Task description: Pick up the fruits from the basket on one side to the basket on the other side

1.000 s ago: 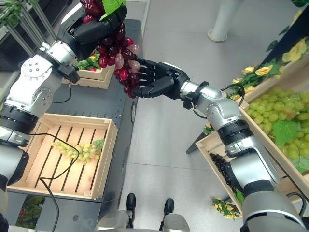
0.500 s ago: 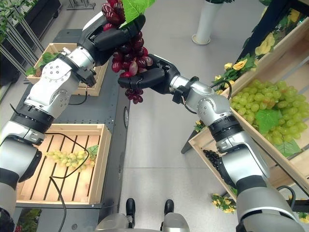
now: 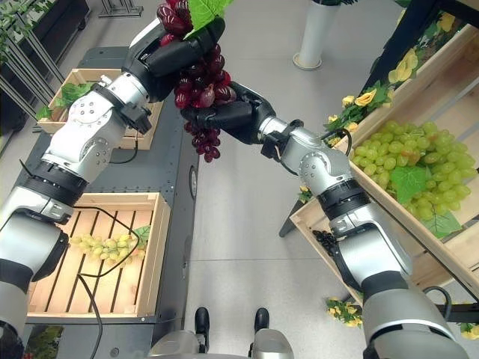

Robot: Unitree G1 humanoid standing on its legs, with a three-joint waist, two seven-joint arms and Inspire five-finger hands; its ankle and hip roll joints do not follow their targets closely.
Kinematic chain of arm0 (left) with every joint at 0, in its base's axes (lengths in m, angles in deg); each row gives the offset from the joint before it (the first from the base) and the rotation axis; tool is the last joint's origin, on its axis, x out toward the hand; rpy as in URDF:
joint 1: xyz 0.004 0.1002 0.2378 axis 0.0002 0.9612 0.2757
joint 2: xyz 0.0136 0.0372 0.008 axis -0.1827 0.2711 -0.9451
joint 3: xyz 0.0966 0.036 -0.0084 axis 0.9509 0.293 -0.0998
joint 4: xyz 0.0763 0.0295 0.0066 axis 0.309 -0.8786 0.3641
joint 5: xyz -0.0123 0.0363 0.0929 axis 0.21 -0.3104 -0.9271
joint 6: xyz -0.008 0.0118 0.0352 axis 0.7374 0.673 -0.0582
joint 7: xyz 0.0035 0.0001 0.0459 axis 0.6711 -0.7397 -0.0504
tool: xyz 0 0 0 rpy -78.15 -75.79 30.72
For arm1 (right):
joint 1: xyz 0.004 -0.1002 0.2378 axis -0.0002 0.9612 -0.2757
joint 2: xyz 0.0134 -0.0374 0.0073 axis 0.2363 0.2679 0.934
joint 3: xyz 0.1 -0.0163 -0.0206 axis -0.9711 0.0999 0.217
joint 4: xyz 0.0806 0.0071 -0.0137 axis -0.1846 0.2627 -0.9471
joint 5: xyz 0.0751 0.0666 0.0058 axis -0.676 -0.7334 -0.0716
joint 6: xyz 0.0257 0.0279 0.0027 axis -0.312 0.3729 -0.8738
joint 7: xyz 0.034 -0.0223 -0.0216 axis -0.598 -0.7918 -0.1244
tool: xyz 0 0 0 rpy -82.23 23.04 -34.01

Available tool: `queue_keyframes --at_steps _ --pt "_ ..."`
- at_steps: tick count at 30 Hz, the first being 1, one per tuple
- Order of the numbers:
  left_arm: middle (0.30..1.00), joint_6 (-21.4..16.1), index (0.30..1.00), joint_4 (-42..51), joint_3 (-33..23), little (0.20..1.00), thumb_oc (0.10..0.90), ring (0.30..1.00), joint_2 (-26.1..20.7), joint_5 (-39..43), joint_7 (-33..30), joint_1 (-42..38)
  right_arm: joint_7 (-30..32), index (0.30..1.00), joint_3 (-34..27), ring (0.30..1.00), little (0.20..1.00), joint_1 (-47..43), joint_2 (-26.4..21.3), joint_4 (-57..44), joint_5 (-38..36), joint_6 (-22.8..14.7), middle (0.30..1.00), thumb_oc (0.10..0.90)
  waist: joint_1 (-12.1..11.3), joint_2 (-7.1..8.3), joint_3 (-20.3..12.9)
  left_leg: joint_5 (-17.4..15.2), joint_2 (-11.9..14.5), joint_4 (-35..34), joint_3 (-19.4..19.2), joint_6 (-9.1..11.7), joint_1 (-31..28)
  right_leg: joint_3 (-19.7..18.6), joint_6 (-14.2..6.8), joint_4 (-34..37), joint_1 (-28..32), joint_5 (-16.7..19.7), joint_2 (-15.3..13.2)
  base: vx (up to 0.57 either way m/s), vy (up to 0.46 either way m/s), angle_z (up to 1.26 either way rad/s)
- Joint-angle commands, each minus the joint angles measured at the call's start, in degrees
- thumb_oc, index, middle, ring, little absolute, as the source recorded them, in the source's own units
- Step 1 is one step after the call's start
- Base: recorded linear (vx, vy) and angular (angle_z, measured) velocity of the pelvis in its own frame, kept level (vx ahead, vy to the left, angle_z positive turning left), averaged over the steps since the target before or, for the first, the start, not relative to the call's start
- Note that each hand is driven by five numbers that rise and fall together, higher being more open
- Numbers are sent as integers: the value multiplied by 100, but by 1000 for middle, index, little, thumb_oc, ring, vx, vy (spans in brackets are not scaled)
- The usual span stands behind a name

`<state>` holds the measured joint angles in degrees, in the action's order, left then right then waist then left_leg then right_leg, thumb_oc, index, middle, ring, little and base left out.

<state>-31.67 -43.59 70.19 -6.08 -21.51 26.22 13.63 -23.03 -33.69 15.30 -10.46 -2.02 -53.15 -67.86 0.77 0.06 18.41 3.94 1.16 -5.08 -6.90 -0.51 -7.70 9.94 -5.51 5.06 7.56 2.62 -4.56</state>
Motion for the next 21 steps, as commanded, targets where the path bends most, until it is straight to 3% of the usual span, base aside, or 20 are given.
queue_keyframes --at_steps 1,5,6,8,21 --pt "300 -517 300 -780 -44 300 400 300 571 271 32 -135 -27 300 -416 300 300 -373 588 371 -835 -1168 300 400 -129 -155 -1852 -780 -292 8 153 186 -82 142 205 -6 123 -473 281 0 0 0" --pt "300 -515 300 -784 -105 300 400 300 516 259 24 -63 94 300 -475 300 300 -291 565 306 -895 -1253 300 400 -124 -167 -1850 -782 -289 8 158 193 -76 127 198 -6 111 -465 283 0 0 0" --pt "479 -480 479 -776 -111 479 519 479 513 239 7 -46 154 300 -494 300 300 -279 562 287 -885 -1277 300 400 -120 -168 -1849 -781 -286 8 155 193 -76 121 197 -6 111 -462 282 0 0 0" --pt "900 -414 900 -771 -119 900 800 900 506 239 -18 -28 186 300 -523 300 300 -267 555 280 -823 -1307 300 400 -111 -171 -1845 -787 -286 8 152 193 -78 111 194 -6 105 -457 284 0 0 0" --pt "900 -231 900 -1001 -435 900 800 900 291 134 -295 421 498 300 -671 300 300 -15 81 98 28 -1567 300 400 10 -130 -1788 -802 -252 8 17 188 -120 -33 183 -6 71 -411 307 3 1 -1"
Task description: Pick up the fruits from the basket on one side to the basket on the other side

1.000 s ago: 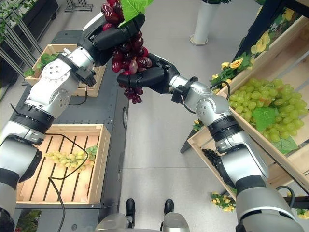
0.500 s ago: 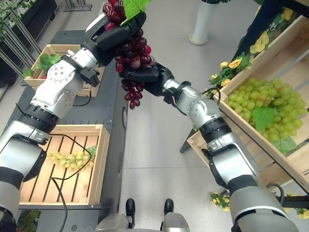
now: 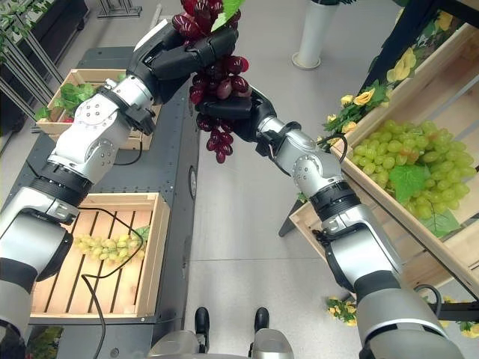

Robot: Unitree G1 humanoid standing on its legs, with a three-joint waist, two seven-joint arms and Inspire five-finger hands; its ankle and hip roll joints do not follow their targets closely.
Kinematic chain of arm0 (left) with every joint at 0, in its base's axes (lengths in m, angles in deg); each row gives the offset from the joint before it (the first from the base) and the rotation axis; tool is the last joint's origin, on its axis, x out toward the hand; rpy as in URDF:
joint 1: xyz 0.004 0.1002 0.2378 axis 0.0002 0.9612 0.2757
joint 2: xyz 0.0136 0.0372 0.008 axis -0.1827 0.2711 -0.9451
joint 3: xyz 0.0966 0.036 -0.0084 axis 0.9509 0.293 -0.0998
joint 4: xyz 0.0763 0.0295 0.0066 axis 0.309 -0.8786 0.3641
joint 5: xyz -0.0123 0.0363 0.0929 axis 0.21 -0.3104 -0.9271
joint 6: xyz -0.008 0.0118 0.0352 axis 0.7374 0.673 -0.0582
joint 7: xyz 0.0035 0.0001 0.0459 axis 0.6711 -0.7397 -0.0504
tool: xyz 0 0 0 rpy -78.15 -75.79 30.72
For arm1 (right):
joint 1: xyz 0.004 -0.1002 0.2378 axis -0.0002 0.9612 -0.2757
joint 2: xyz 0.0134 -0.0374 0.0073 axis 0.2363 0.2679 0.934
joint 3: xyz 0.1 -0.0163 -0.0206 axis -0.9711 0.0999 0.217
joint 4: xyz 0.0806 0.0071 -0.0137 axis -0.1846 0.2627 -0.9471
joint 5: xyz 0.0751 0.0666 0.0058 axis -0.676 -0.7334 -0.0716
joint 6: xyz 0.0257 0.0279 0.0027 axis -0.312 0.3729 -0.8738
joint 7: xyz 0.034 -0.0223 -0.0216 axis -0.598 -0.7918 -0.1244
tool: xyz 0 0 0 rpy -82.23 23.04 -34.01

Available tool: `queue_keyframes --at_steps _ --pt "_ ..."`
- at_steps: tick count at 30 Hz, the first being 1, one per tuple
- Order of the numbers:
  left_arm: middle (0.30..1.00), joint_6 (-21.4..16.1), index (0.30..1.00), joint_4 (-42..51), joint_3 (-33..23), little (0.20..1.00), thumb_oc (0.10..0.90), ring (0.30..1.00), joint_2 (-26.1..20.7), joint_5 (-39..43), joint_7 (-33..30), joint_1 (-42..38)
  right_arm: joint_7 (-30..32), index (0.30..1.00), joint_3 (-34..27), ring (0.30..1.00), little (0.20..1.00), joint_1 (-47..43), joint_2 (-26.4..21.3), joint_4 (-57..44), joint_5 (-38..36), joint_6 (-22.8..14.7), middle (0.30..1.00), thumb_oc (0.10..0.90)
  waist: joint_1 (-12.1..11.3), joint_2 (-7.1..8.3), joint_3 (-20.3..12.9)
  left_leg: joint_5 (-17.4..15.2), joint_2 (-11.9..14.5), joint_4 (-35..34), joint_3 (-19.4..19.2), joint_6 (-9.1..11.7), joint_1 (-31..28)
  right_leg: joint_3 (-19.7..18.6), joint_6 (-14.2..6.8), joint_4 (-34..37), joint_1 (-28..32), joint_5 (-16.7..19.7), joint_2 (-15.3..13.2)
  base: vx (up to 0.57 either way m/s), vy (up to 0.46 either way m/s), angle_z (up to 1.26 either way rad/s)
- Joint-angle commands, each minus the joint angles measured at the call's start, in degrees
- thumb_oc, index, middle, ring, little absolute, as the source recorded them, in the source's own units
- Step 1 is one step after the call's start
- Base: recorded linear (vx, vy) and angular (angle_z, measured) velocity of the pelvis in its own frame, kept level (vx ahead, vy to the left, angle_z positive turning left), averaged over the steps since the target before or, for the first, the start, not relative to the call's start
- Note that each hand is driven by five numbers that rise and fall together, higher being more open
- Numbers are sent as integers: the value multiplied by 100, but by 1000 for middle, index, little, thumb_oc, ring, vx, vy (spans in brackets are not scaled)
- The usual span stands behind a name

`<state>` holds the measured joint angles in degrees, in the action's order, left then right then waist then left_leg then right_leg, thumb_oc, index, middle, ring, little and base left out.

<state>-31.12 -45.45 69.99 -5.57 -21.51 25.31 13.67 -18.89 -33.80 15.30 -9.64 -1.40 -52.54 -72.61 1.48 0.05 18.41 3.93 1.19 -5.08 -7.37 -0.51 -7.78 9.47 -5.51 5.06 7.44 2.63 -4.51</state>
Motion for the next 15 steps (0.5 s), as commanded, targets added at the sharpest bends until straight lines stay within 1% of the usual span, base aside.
queue_keyframes --at_steps 1,6,9,13,15 --pt "900 -285 900 -827 -425 900 800 900 232 137 -201 437 93 300 -669 300 300 -1 -10 32 -30 -1093 300 400 -58 -129 -1787 -803 -254 8 57 188 -115 7 182 -6 85 -411 303 10 2 -4" --pt "900 -217 900 -1009 -681 900 800 900 102 45 -26 892 127 300 -974 300 300 353 -312 -26 76 -986 300 400 53 -111 -1750 -847 -238 8 -57 179 -167 -137 172 -6 72 -394 324 13 0 -10" --pt "900 -217 900 -1072 -857 900 800 900 25 142 128 1196 166 300 -1145 300 300 566 -568 11 307 -924 300 400 124 -96 -1730 -875 -232 8 -126 172 -202 -230 159 -6 63 -373 335 26 5 -11" --pt "900 -355 900 -1052 -1095 900 800 900 17 156 100 1597 145 300 -1283 300 300 913 -816 99 765 -895 300 400 193 -76 -1692 -896 -221 8 -206 164 -241 -314 143 -6 63 -347 338 30 2 -19" --pt "900 -567 900 -974 -1272 900 800 900 97 23 50 2003 133 300 -1367 300 300 1237 -966 82 989 -845 300 400 246 -40 -1651 -899 -213 8 -252 153 -256 -386 136 -6 46 -313 338 32 -5 -13"
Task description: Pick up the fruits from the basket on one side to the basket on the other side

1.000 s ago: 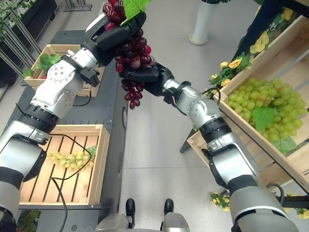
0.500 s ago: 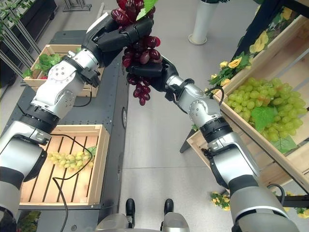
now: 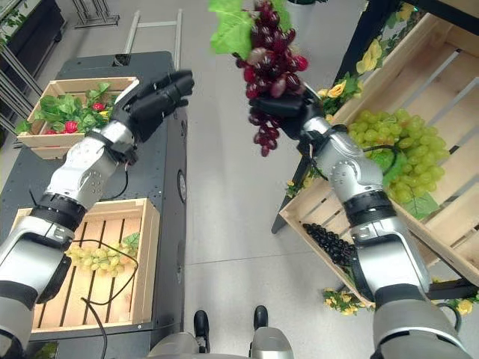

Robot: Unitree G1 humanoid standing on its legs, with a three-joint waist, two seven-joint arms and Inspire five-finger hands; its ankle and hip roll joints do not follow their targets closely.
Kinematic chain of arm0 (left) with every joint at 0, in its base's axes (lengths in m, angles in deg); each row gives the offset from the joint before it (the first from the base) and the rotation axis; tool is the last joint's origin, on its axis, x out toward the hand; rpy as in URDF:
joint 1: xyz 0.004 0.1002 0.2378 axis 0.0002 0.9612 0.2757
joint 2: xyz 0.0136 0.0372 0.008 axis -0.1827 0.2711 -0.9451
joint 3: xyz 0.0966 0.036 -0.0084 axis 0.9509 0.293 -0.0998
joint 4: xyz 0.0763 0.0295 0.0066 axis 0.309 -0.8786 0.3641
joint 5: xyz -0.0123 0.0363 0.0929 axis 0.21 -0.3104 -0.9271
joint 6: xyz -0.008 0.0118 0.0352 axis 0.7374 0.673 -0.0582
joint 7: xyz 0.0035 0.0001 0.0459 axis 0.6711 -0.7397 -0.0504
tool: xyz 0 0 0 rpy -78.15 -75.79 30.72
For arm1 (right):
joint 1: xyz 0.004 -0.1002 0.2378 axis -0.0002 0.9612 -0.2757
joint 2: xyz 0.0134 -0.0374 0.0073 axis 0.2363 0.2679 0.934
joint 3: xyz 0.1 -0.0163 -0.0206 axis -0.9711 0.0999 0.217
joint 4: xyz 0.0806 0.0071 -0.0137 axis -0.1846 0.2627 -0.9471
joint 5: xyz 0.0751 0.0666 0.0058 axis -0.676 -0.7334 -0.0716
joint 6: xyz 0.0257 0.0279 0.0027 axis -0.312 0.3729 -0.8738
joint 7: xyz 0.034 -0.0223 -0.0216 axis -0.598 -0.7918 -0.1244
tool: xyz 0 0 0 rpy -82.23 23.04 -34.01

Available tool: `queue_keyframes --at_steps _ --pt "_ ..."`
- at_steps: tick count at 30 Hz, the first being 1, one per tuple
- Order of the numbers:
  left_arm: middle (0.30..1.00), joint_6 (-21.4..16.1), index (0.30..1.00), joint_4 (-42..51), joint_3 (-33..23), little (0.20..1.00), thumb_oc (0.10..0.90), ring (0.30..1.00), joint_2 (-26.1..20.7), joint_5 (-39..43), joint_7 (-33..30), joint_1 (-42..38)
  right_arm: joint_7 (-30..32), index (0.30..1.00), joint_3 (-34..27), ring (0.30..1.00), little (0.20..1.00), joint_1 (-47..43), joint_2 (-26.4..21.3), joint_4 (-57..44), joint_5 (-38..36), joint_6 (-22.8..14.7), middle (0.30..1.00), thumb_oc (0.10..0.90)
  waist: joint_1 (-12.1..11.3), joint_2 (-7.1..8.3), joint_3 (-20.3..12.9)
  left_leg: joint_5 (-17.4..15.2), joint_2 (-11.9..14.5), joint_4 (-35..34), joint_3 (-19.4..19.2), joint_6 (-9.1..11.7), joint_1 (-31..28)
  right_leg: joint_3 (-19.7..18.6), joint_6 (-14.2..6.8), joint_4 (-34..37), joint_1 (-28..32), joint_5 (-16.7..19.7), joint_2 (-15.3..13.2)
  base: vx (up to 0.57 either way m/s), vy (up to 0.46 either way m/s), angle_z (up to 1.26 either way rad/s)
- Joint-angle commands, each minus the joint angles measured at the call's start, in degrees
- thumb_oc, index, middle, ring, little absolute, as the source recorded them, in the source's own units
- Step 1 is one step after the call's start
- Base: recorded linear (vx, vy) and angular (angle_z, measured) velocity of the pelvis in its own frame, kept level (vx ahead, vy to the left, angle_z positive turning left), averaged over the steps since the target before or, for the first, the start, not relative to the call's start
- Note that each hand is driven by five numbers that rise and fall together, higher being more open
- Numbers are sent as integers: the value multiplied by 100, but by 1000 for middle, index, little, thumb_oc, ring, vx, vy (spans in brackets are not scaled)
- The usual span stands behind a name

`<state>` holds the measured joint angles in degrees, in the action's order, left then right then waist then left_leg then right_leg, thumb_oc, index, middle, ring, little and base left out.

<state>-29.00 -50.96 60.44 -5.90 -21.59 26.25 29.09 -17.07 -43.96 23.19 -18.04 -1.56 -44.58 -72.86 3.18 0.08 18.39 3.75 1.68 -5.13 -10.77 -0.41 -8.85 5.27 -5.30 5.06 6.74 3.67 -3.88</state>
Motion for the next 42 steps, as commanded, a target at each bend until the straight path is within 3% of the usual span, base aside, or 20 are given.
queue_keyframes --at_steps 1,7,13,24,32,36,37,39,40,42 --pt "900 -803 900 -397 -339 900 800 900 151 -13 -51 542 -49 300 -366 300 300 518 -141 74 221 -803 300 400 80 -40 -1645 -881 -260 13 78 141 -152 23 114 -6 115 -413 275 29 -9 -17" --pt "900 -1407 900 -112 -510 900 800 900 589 -765 -319 1653 -20 300 -684 300 300 1580 -224 -407 880 -721 300 400 166 58 -1523 -890 -258 13 -5 94 -146 -139 96 -6 49 -336 300 42 -10 -13" --pt "900 -1934 900 393 -368 900 800 900 1408 -1479 -788 2692 -108 300 -798 300 300 2544 -120 -866 1712 -718 300 400 200 246 -1294 -876 -245 13 -112 21 -100 -300 80 -6 -57 -228 326 42 -29 -17" --pt "900 -2143 900 608 -188 900 800 900 1871 -1843 -1273 2907 -542 300 -621 300 300 2744 81 -1504 1929 -1131 300 400 136 426 -1077 -875 -211 13 -180 -18 -46 -298 94 -6 -107 -191 356 2 -26 -13" --pt "900 -2176 900 662 -460 900 800 900 1891 -2010 -1642 3212 -801 300 -511 300 300 3293 378 -1878 2201 -967 300 400 71 469 -1091 -870 -257 19 -112 -48 -103 -249 117 -14 -24 -222 343 30 7 3" --pt "900 -2184 900 693 -417 900 800 900 1879 -2024 -1729 3254 -503 300 -437 300 300 3499 574 -1814 2139 -1060 300 400 24 522 -870 -1019 -223 570 -158 -107 187 -190 136 -637 -305 -446 308 -65 -18 1" --pt "900 -2166 900 734 -341 900 800 900 1845 -2114 -1812 3107 -286 300 -360 300 300 3496 629 -1685 2079 -1240 300 400 -18 611 -581 -1202 -170 1252 -174 -141 575 -130 159 -1150 -606 -602 292 -212 -84 4" --pt "900 -2155 900 764 -294 900 800 900 1823 -2133 -1888 2988 -181 300 -322 300 300 3464 639 -1609 2034 -1359 300 400 -37 670 -364 -1359 -142 1742 -158 -166 860 -71 175 -1472 -798 -685 261 -217 -71 14" --pt "900 -2107 900 815 -243 900 800 900 1815 -2124 -1977 2868 -55 300 -312 300 300 3415 612 -1478 1993 -1491 300 400 -64 715 -85 -1617 -92 2377 -194 -196 1186 41 196 -1905 -1000 -847 221 -179 -30 25" --pt "900 -2086 900 852 -225 900 800 900 1811 -2107 -1989 2825 32 300 -347 300 300 3386 586 -1366 1924 -1575 300 400 -75 724 77 -1788 -66 2771 -234 -241 1395 134 234 -2274 -1199 -968 178 -145 2 23"
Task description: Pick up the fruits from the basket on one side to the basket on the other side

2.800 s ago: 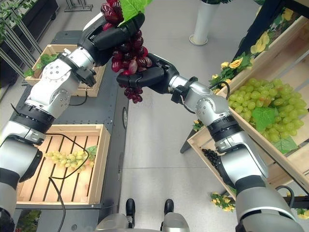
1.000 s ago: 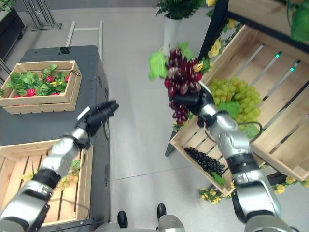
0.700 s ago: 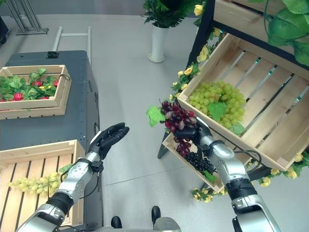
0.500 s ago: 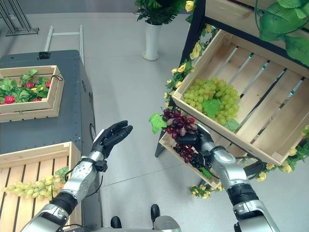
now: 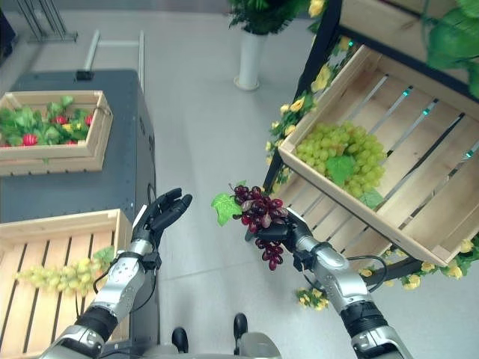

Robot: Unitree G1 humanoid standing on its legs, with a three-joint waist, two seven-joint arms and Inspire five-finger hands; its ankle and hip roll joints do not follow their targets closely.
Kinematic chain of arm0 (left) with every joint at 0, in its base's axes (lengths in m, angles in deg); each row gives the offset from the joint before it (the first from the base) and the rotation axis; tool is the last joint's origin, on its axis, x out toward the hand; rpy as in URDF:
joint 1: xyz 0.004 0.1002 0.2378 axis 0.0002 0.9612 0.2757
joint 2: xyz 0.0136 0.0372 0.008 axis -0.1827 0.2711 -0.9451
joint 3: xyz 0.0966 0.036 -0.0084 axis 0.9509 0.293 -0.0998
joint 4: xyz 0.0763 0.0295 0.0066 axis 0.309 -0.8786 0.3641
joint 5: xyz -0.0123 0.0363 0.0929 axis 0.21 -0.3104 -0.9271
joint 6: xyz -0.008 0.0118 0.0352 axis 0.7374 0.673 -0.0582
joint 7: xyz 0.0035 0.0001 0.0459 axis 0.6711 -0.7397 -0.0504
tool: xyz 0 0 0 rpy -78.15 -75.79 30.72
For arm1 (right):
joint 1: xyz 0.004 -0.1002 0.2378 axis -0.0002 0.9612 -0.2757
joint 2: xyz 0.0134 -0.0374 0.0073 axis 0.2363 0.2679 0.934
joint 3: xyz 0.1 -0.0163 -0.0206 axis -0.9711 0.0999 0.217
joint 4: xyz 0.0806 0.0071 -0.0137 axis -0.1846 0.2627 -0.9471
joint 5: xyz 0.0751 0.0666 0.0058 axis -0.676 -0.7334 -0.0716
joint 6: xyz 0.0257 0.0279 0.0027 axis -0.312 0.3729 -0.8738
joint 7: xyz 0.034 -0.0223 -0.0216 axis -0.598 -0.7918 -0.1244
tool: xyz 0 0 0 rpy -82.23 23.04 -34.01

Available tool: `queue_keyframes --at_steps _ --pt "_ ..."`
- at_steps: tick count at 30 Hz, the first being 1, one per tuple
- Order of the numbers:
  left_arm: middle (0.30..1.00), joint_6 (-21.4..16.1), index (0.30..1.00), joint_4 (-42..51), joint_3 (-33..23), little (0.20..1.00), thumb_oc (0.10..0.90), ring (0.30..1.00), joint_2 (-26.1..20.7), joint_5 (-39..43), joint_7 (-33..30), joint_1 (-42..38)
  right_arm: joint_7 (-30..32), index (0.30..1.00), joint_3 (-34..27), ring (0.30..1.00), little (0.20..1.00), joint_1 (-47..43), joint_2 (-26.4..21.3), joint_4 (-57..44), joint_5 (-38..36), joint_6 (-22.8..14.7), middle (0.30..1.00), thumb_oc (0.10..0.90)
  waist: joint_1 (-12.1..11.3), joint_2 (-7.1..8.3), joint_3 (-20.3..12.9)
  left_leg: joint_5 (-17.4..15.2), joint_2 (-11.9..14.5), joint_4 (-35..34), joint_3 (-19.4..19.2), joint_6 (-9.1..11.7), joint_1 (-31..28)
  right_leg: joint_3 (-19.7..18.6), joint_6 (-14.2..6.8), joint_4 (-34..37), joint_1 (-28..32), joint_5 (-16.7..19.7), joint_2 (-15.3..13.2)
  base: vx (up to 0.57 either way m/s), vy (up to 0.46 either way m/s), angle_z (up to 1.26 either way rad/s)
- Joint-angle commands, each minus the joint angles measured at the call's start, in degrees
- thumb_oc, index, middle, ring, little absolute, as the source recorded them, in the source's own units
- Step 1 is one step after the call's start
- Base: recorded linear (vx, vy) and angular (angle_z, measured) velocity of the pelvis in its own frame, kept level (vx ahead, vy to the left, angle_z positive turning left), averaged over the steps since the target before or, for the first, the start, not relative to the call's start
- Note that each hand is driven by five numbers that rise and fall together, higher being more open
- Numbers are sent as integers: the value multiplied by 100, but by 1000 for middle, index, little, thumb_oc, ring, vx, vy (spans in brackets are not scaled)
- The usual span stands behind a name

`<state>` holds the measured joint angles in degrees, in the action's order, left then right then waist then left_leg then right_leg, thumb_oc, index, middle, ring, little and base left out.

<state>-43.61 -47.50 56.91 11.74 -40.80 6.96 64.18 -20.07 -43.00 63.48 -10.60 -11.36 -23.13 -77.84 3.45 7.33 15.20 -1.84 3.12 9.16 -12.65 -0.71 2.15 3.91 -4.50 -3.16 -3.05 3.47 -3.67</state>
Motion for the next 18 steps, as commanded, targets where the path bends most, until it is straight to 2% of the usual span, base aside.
queue_keyframes --at_steps 1,5,11,13,18 --pt "900 -633 900 524 173 900 800 900 56 -179 -77 -711 438 300 -483 300 300 -681 -169 -266 -254 -1154 300 400 -113 -13 535 -1371 -204 1718 -42 -238 528 327 190 -1815 -433 -1067 113 -163 52 13" --pt "900 -752 900 591 388 900 800 900 2 -230 -189 -866 806 300 -609 300 300 -996 -282 188 -426 -1360 300 400 -140 -100 912 -1671 -256 2509 53 -331 1199 401 289 -2769 -1152 -1366 -38 -148 65 13" --pt "900 -852 900 789 608 900 800 900 -143 -235 -307 -1100 1152 300 -648 300 300 -1389 -577 559 -619 -1618 300 400 -162 -224 1256 -1806 -342 3078 124 -412 1799 418 374 -3592 -1854 -1580 -104 -119 55 0" --pt "900 -907 900 915 691 900 800 900 -213 -145 -224 -1256 1237 300 -765 300 300 -1490 -747 614 -758 -1748 300 400 -105 -285 1385 -1915 -345 3447 130 -429 2115 399 444 -3960 -2180 -1702 -94 -106 41 12" --pt "900 -912 900 1049 766 900 800 900 -231 -93 -201 -1472 1364 300 -917 300 300 -1592 -867 546 -828 -1923 300 400 -36 -358 1459 -2124 -311 4024 101 -454 2663 407 506 -4590 -2752 -1916 -131 -50 0 7"
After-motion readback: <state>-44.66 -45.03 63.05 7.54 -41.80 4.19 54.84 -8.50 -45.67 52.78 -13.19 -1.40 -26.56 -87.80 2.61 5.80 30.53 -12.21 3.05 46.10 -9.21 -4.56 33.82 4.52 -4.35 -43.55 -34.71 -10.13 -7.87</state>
